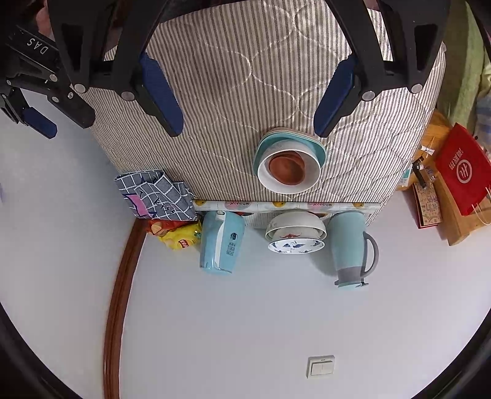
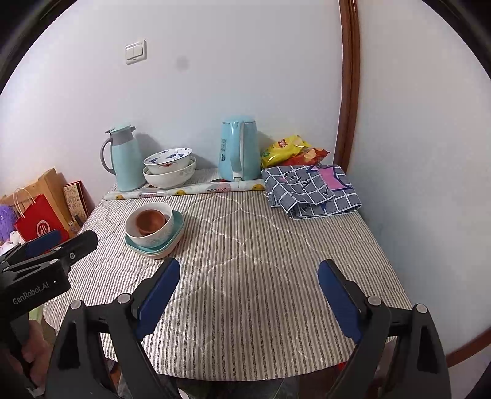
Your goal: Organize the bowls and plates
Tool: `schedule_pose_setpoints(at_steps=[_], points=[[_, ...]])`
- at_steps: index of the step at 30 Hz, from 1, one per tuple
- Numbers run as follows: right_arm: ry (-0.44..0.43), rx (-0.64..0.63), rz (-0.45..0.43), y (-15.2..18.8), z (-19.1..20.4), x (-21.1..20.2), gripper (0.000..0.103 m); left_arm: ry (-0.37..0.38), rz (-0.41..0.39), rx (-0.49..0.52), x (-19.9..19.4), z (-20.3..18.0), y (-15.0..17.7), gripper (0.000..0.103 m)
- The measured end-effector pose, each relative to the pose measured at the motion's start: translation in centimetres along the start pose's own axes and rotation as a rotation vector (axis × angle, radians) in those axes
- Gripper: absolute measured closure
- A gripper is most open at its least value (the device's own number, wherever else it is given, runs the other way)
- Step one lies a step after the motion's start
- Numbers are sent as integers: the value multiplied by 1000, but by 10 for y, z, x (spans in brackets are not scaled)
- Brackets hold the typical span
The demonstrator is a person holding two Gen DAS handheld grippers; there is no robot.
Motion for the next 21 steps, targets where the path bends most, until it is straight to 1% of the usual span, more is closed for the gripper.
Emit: schedule_pose_setpoints(at_steps=[6,21], points=[[7,-8,0,1,2,-2,12,12,1,-8,-1,1,1,16],[15,-3,0,2,-1,-4,12,12,0,-9,1,1,2,16]])
Point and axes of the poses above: each gripper's, at about its wrist camera, not at the fingertips, and x roughly the way its jaws point, z to its left, y to its underside, the point moved 9 cm from there along x, roughly the way its jaws point, and after that the axes turned 7 degrees about -x, right-handed, at the moved point
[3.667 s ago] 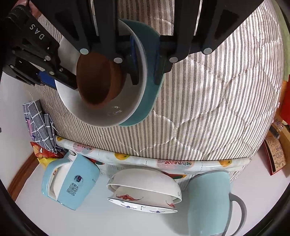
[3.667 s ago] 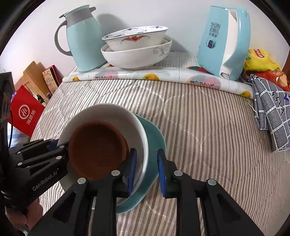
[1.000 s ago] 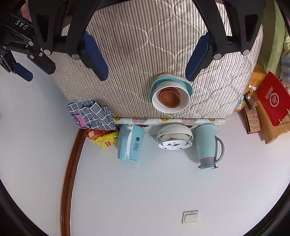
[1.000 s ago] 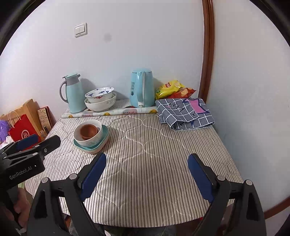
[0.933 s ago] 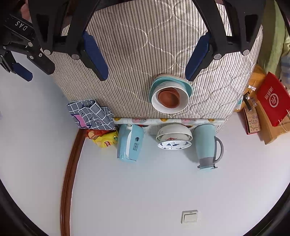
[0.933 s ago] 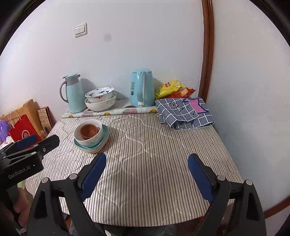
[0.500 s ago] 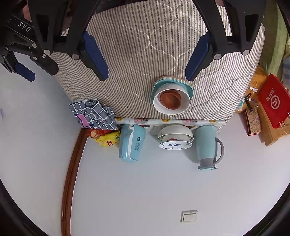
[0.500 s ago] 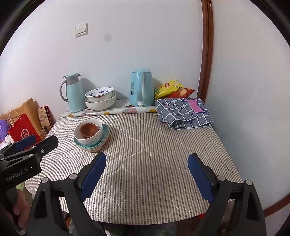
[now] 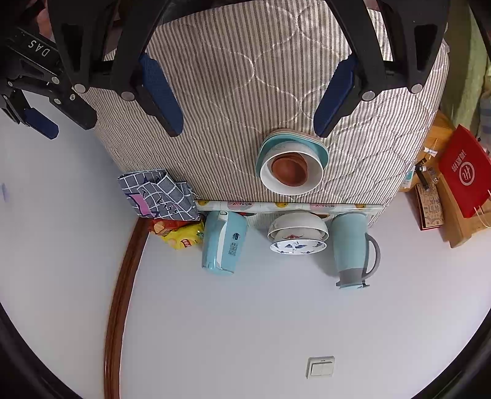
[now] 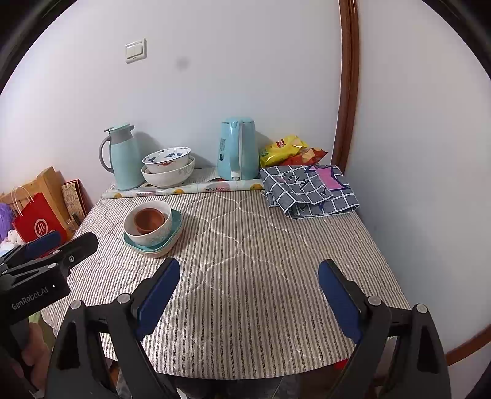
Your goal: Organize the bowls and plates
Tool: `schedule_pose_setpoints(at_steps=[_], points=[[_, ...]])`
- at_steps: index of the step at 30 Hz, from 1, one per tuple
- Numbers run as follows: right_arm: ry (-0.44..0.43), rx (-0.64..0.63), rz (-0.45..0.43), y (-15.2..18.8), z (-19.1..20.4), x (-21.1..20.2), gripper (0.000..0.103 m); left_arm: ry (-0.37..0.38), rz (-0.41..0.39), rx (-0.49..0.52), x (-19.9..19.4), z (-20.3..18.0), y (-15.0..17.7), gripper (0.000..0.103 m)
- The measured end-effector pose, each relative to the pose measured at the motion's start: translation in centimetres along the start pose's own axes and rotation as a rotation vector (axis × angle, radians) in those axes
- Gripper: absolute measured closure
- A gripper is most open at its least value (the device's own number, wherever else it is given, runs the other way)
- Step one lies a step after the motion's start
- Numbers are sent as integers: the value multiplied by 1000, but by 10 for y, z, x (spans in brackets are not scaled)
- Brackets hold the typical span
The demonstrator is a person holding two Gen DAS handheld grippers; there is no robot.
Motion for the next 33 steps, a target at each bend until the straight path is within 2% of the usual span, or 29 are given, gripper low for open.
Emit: schedule_pose_setpoints(at_steps=[33], points=[[2,3,2,-1,-1,0,12,1,-2,-4,-2,-1,1,16]])
Point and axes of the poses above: each gripper's, at about its wrist camera, not at the fingertips, and x roughly the way its jaws point, z to its left, y to its underside, the point moved 9 cm from there along x, roughly the way its jaws point, and after that the axes turned 7 degrees about -x, right-handed, at the moved point
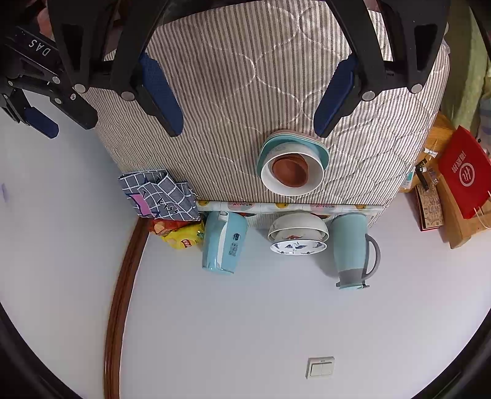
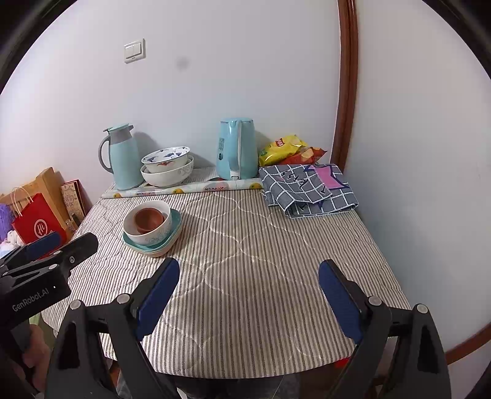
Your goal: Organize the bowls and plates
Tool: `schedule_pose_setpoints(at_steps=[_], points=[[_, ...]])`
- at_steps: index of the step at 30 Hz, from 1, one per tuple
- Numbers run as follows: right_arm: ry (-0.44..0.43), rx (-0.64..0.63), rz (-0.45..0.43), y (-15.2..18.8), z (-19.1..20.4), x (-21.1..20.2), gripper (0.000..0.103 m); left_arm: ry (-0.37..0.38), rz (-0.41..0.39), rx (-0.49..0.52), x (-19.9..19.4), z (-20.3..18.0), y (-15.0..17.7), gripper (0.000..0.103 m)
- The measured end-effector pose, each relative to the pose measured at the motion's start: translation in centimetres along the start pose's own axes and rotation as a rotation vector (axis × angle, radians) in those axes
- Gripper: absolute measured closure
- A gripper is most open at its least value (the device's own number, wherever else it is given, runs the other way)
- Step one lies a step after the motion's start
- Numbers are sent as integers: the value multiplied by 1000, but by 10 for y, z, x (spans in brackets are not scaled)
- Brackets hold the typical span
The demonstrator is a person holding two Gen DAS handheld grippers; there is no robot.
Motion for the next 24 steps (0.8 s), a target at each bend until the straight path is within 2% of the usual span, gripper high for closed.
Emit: schedule_pose_setpoints(at_steps=[24], points=[[-4,-3,-3,2,0,0,12,3,-5,-5,-2,-2,-1,16]])
Point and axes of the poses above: each gripper's, at about its wrist camera, not at the fingertips, and x roughly the way its jaws point, z to its left, y to its underside, the point moved 9 cm from there along x, roughly the way its jaws point, and after that the axes turned 7 degrees about -x, right-handed, at the moved point
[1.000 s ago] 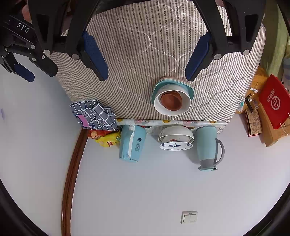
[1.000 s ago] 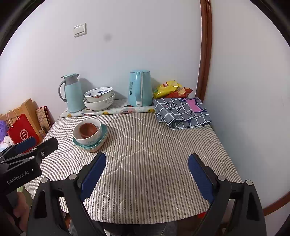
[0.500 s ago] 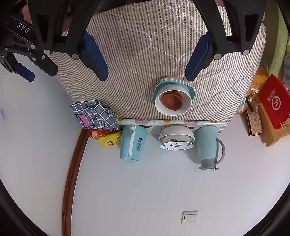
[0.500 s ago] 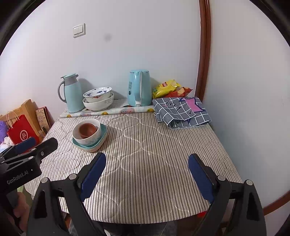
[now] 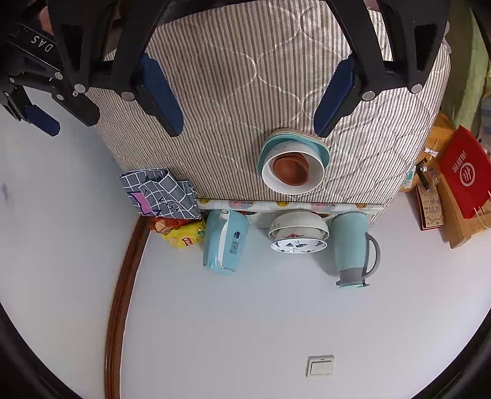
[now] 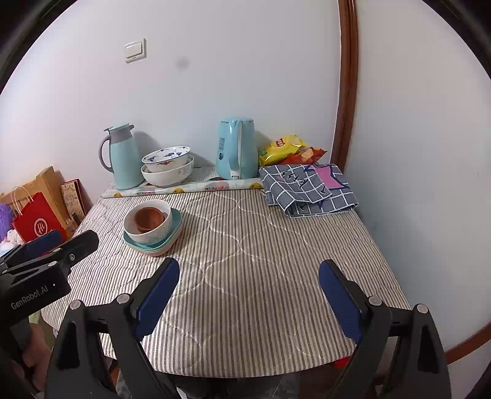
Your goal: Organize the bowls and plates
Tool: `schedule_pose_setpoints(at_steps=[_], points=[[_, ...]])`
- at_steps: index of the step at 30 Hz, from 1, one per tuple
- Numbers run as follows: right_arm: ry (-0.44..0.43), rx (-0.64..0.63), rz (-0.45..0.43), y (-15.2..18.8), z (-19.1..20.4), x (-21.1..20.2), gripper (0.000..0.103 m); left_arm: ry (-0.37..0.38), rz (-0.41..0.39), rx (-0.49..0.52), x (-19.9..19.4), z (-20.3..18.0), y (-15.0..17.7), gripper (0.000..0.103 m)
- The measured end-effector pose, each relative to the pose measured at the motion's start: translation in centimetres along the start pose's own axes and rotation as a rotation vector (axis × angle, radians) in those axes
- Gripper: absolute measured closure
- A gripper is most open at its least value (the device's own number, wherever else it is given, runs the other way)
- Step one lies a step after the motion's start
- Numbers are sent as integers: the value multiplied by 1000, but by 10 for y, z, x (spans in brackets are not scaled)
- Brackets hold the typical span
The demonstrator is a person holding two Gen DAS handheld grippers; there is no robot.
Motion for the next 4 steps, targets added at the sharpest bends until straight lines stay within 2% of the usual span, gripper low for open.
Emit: schedule_pose_setpoints(at_steps=[4], points=[[-2,2,0,0,1,0,12,-6,-4,10,0,-2,-1,16]])
Point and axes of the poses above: each gripper's, at about its wrist camera, not at the fingertips, and x roughly the way its jaws point, z to its left, y to its underside, the point moved 9 cm from there along x, roughly the way its jaws point, and after that the axes turned 7 degrees about -x, right-handed, at the moved point
